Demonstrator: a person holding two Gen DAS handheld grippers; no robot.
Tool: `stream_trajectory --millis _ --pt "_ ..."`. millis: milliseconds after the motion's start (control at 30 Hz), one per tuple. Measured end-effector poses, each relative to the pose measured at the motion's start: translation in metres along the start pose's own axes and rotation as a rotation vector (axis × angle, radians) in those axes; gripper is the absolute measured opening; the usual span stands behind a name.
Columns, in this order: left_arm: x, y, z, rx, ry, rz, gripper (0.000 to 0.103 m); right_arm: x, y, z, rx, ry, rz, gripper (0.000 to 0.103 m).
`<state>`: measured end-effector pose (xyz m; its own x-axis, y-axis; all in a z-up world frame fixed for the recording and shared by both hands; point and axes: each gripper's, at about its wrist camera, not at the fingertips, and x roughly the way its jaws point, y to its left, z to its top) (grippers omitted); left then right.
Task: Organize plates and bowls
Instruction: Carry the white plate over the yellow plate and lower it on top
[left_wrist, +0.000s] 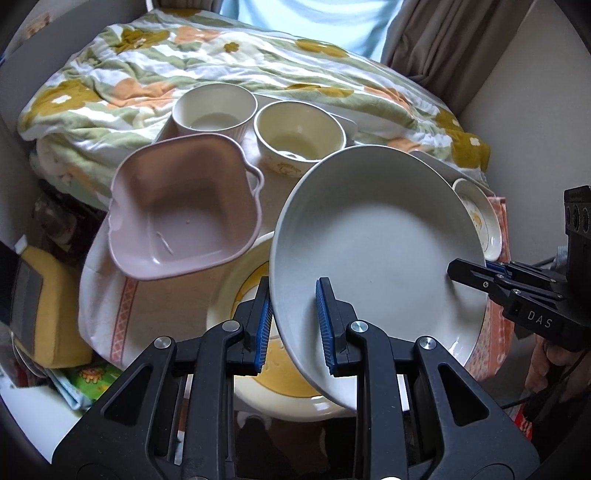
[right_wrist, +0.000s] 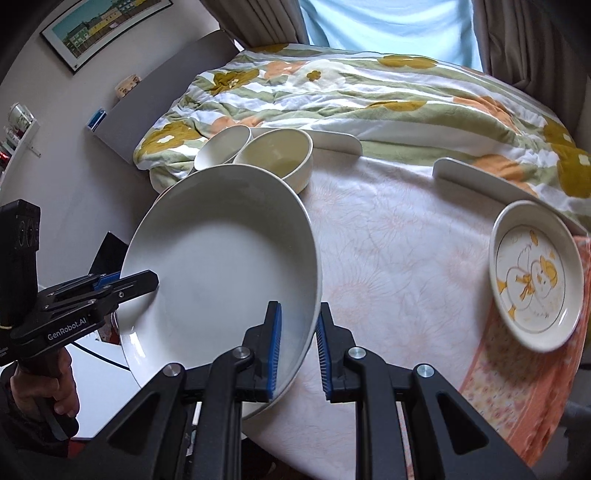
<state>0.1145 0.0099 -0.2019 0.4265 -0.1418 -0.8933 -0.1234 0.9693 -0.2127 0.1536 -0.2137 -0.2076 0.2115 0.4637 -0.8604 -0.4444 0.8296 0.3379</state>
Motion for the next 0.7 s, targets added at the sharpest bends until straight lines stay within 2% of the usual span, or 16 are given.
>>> stream_trajectory --millis 267,700 --pt "0.01 0.022 -0.01 0.104 0.021 -0.014 0.021 0.016 0.02 -0.041 0.164 -0.027 -0.019 0.017" --pt "0.069 0.039 -0.031 0.1 0.088 -0.075 0.021 0.045 0.02 -0.069 0.188 -0.053 -0.1 0.017"
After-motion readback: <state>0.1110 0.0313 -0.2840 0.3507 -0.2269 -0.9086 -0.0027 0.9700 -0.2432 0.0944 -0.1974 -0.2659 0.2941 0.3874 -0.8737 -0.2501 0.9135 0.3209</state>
